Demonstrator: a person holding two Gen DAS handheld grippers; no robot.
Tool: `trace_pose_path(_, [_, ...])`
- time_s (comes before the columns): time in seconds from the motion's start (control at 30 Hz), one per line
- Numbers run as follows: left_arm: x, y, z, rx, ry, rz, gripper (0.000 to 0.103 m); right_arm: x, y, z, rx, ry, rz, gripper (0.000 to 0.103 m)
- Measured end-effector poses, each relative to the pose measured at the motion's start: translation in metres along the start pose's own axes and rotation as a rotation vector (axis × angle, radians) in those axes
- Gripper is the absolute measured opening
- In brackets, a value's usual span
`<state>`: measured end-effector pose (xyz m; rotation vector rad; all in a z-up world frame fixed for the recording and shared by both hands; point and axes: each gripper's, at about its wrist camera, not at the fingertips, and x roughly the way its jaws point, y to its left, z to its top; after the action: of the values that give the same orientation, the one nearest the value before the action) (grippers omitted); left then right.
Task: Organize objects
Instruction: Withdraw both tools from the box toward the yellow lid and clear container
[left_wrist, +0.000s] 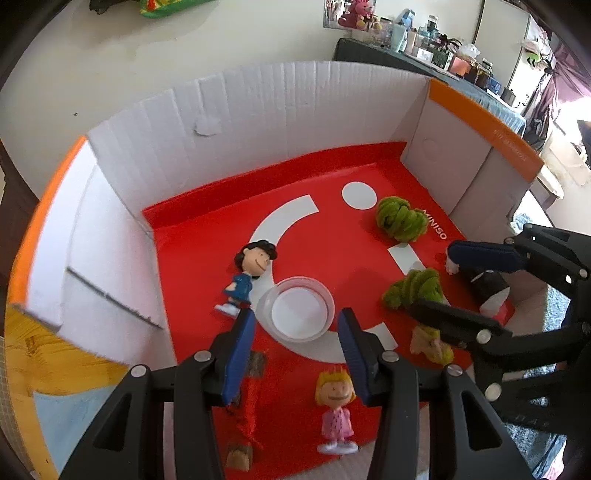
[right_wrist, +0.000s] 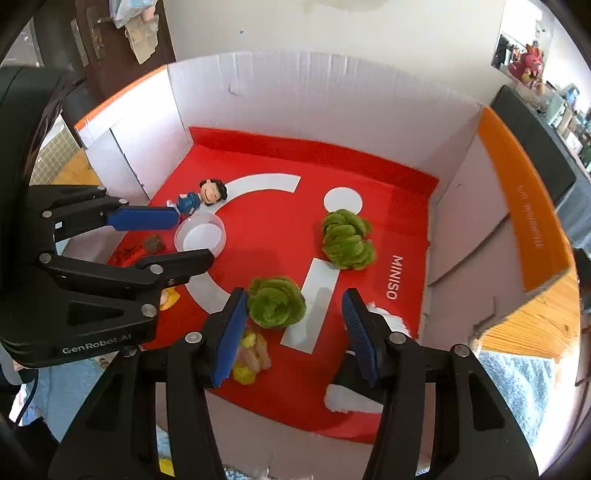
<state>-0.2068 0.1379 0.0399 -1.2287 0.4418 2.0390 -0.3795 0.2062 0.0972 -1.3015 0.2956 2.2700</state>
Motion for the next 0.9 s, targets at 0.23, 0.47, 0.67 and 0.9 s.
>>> trace_pose_path(0.23, [-0.037,-0.001,0.000,-0.020,-0.069,0.027,0.049,-0.038,-0.008,-0.021,0.004,-0.074,-0.014,0.065])
trace_pose_path(0.47, [-0.089,0.034,-0.027,-0.029,-0.158,0.072,0.059,-0.064,0.020,-0.013,0.013,-0.171,-0.035,0.066])
trace_pose_path(0.67, [-0.127,0.027,-0.059,-0.055,-0.232,0.104,0.064,-0.105,0.034,-0.035,0.019,-0.293,-0.066,0.074])
trace_pose_path(0.9, [-0.154,0.016,-0.099,-0.094,-0.310,0.142,0.065,-0.140,0.044,-0.076,0.047,-0.396,-0.076,0.076])
